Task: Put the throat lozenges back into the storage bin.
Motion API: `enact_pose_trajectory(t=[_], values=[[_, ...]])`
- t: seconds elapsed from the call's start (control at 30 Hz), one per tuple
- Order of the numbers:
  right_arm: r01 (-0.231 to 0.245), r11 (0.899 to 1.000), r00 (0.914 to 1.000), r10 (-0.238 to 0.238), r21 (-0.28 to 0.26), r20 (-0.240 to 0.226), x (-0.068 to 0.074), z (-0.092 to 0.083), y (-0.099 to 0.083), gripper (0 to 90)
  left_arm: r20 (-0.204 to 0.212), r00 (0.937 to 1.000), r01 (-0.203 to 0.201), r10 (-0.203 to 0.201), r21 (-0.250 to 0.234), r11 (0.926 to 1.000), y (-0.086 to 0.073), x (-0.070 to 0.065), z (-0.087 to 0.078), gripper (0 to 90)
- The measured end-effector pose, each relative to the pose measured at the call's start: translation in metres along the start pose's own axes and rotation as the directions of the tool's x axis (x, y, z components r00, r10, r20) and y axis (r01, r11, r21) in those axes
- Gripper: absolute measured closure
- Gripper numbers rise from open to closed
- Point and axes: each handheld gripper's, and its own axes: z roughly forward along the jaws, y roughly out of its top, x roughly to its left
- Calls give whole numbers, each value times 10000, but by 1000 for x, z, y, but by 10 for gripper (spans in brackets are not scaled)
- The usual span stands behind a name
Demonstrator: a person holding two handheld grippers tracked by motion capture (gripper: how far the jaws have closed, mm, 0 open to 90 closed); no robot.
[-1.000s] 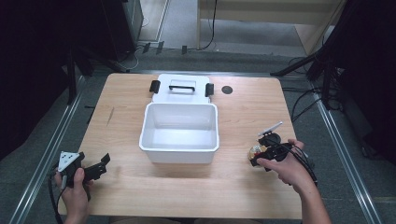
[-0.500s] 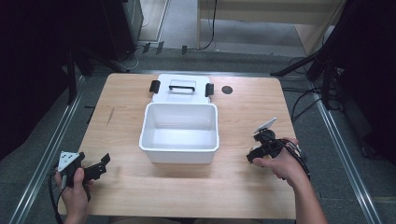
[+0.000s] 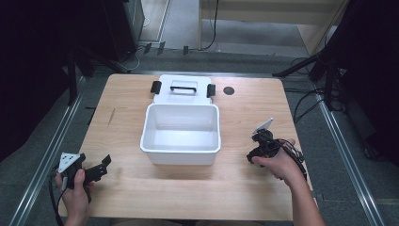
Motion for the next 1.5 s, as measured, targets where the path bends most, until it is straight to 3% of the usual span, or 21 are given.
enact_pose_trajectory(t=[0.4,0.77,0.93,1.07,1.23,1.5], values=[[166,9996,9998,-168,-238,-99,-3,-10,-1,206,-20,10000,-5,5,28,10000,0,0,0,0],[1173,9898,9923,-1200,-812,-294,1,-34,4,207,-17,10000,-29,28,-7,10000,0,0,0,0],[1418,9857,9891,-1448,-914,-276,3,-40,6,207,0,10000,-28,28,-5,10000,0,0,0,0],[1667,9801,9849,-1706,-1081,-281,7,-47,9,207,-4,10000,-32,32,-20,10000,0,0,0,0],[2426,9616,9693,-2458,-1284,-97,14,-56,14,207,-13,10000,-91,91,-12,10000,0,-1,1,0],[2789,9489,9594,-2820,-1475,-1,19,-66,19,207,12,10000,-59,59,-6,10000,0,0,1,0]])
